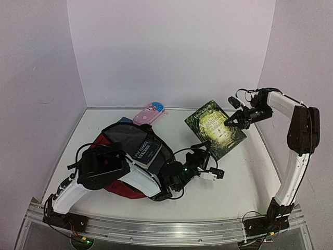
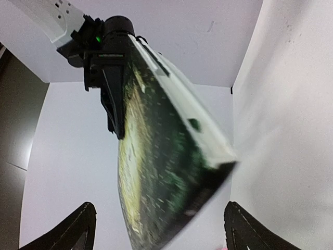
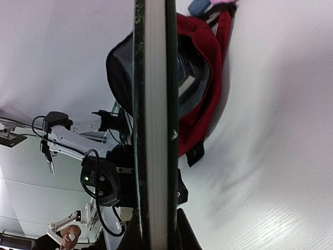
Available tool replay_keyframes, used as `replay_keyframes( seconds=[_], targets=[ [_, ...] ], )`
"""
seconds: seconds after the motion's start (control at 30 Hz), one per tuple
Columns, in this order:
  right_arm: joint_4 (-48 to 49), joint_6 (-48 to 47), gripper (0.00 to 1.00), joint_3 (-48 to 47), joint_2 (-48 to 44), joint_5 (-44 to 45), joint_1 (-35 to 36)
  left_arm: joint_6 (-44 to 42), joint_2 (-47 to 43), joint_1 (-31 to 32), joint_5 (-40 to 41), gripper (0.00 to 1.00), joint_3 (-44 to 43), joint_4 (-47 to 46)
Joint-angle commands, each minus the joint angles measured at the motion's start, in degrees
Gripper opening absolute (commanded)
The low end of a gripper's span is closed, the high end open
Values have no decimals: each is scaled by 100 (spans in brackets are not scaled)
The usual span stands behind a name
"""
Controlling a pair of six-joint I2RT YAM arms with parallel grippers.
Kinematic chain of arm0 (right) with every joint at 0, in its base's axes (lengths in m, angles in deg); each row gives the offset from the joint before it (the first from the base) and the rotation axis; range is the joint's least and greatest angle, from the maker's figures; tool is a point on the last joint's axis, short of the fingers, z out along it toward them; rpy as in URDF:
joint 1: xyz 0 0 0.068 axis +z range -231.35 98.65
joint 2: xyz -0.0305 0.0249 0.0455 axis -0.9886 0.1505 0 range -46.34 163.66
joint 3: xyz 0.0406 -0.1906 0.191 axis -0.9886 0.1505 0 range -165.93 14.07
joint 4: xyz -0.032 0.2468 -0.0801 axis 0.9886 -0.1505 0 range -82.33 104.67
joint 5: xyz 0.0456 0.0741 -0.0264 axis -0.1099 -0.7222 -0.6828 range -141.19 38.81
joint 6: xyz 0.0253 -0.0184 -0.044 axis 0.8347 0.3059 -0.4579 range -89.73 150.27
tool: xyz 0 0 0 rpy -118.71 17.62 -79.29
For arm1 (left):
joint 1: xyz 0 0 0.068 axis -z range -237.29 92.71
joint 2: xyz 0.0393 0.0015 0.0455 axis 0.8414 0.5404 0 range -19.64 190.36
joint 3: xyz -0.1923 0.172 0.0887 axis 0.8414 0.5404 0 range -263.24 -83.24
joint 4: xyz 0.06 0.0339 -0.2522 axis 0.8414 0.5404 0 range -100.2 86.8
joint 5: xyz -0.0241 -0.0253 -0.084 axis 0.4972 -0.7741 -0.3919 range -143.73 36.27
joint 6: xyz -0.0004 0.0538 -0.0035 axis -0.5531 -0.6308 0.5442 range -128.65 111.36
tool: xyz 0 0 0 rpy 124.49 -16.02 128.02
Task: Pack the student bag
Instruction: Pick up the book from the center of the board.
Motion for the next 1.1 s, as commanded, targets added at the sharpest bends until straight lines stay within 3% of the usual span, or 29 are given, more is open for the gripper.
replay_keyframes(
  seconds=[0.0,0.13,0.27,0.33,0.43,0.47,0.63,0.7,0.83,1.07],
  targets=[
    [-1206,649,0,-667,21,-861,-159,1353,-827,-106,733,87,332,-283],
    [-1193,1079,0,-884,141,-852,-160,2455,-1314,-152,959,88,505,777],
    [-996,1867,0,-1062,254,-576,-165,3869,-1776,-210,865,88,490,2464],
    [319,3176,0,-585,-14,-18,-160,4627,-1998,-261,778,88,456,3147],
    [3805,6170,0,960,-1087,656,-149,5827,-2447,-425,499,89,458,4230],
    [4490,6631,0,1162,-1306,755,-144,6252,-2609,-503,381,89,459,4538],
    [4850,6715,0,1138,-1425,940,-144,8388,-3322,-942,-454,90,236,6166],
    [5606,7218,0,1361,-1515,1036,-136,9379,-3612,-1184,-859,91,162,6586],
    [7957,8753,0,2025,-1785,1471,-71,11081,-4153,-1612,-1714,92,442,6381],
    [9767,9920,0,2486,-1959,2188,615,12862,-4344,-1880,-2490,93,482,5369]
  ],
)
